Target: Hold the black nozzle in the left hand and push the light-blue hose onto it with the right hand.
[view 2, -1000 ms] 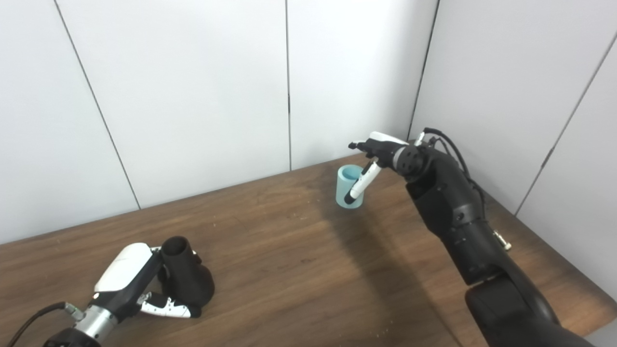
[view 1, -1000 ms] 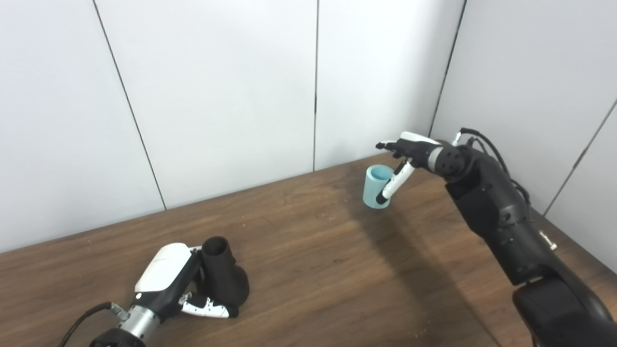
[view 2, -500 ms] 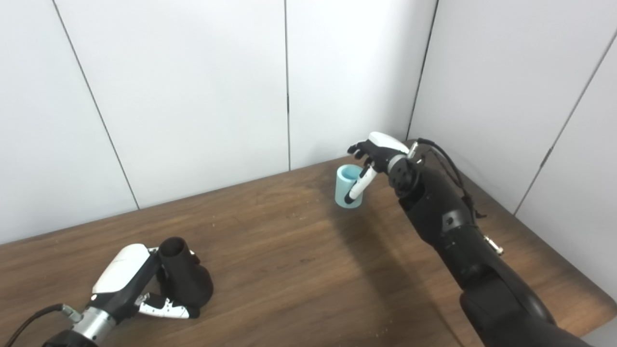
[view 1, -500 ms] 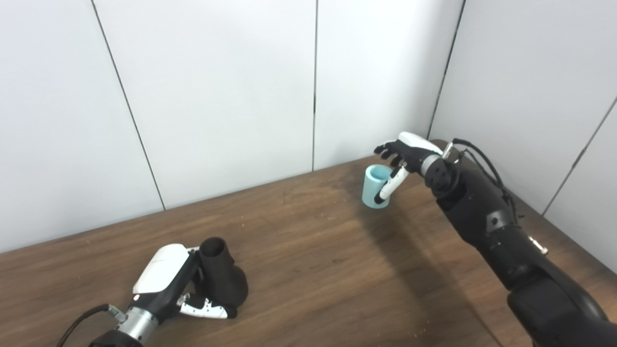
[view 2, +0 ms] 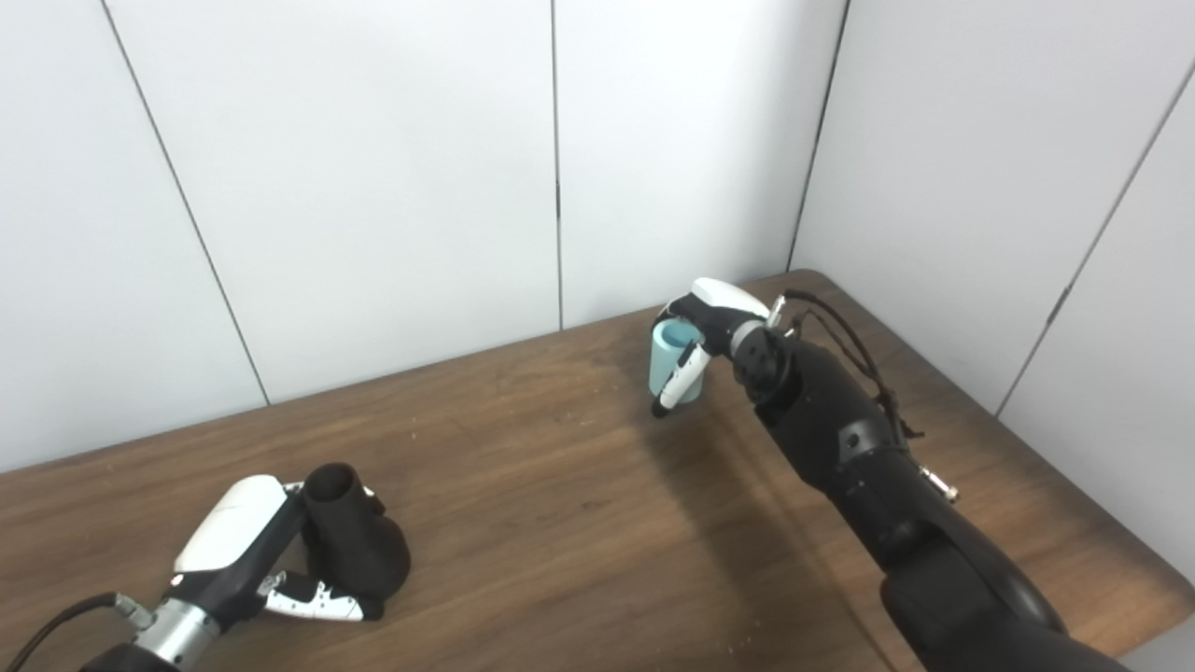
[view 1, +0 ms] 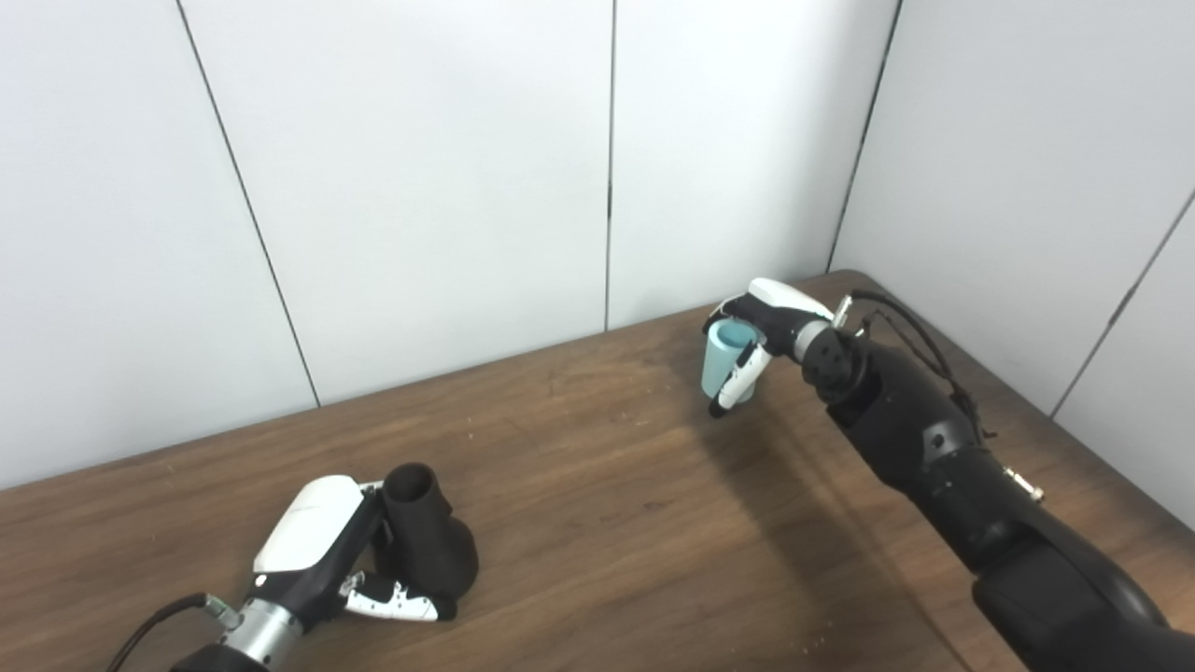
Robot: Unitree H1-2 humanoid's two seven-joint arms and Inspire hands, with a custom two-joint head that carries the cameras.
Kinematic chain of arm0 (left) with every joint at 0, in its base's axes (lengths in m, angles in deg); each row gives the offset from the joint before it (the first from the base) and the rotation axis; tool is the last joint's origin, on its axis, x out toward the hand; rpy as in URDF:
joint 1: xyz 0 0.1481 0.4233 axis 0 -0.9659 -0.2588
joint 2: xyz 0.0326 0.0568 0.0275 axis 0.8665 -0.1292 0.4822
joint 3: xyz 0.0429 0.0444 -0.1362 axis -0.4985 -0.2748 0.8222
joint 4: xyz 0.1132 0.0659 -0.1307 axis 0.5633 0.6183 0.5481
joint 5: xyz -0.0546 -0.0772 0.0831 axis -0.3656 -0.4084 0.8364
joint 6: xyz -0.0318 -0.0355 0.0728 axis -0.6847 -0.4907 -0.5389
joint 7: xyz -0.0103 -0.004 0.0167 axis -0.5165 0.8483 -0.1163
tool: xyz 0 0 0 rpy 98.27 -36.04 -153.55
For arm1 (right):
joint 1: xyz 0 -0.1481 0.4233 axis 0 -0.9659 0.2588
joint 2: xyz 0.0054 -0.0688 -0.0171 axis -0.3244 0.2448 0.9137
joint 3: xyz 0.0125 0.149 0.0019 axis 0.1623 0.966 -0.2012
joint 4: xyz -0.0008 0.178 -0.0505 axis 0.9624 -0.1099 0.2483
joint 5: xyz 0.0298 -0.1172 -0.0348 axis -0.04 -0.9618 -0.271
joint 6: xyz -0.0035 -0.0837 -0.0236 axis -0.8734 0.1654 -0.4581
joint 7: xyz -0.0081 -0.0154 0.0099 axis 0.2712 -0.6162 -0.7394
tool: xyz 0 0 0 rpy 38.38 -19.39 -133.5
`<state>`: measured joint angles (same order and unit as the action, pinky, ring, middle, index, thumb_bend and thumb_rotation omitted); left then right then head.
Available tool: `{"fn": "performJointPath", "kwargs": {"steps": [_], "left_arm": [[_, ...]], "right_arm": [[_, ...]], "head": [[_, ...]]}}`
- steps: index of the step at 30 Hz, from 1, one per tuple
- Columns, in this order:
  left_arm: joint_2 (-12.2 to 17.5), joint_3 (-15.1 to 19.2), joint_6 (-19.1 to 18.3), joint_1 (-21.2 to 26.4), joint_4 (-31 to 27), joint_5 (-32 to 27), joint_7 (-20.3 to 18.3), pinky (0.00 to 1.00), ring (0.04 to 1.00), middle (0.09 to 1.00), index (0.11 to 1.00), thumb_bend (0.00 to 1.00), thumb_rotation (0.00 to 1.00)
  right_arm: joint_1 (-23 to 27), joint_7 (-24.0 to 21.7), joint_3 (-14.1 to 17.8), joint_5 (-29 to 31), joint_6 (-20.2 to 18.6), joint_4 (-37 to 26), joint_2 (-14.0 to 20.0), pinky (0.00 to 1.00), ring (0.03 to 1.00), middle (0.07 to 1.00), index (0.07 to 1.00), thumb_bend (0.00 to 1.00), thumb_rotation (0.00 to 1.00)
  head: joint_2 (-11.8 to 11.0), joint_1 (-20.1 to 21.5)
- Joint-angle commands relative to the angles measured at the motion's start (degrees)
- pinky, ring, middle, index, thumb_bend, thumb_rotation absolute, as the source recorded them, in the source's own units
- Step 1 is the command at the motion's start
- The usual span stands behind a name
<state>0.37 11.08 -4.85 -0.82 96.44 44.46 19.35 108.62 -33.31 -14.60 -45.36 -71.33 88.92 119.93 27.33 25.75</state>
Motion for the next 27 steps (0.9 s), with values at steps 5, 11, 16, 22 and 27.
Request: {"fn": "performJointPath", "kwargs": {"steps": [5, 11, 16, 22, 27], "left_arm": [[3.9, -2.2, -3.7, -4.8, 2.9, 3.4, -7.6, 0.43, 0.44, 0.411, 0.499, 0.52, 0.0], [3.9, -2.1, -3.4, -5.1, 2.7, 3.5, -7.4, 0.44, 0.46, 0.434, 0.502, 0.52, 0.0], [3.9, -2.3, -3.5, -5.3, 2.7, 3.7, -7.4, 0.44, 0.464, 0.44, 0.502, 0.52, 0.0], [4.0, -2.2, -3.9, -5.4, 2.3, 3.7, -7.7, 0.43, 0.466, 0.445, 0.5, 0.53, 0.0], [4.0, -2.2, -3.9, -5.2, 2.3, 3.5, -8.2, 0.43, 0.468, 0.451, 0.496, 0.53, 0.0]], "right_arm": [[3.2, 0.0, 0.0, 1.0, -0.9, -0.7, 1.4, 0.58, 0.66, 0.719, 0.748, 0.84, 0.05], [2.4, -0.2, -0.5, 1.1, -1.8, -2.9, 2.3, 0.59, 0.67, 0.711, 0.732, 0.81, 0.03], [1.8, 3.1, -1.5, -1.0, -0.2, -2.9, 2.9, 0.46, 0.515, 0.509, 0.579, 0.6, 0.0], [1.0, 7.2, -0.4, -0.8, 1.7, -3.0, 2.6, 0.46, 0.497, 0.491, 0.46, 0.52, 0.0], [0.7, 9.4, 0.5, 0.4, 3.4, -2.8, 2.3, 0.44, 0.463, 0.495, 0.465, 0.52, 0.0]], "head": [[0.4, 0.1], [0.8, 0.1], [1.0, 0.2], [1.5, 0.1], [1.5, 0.8]]}}
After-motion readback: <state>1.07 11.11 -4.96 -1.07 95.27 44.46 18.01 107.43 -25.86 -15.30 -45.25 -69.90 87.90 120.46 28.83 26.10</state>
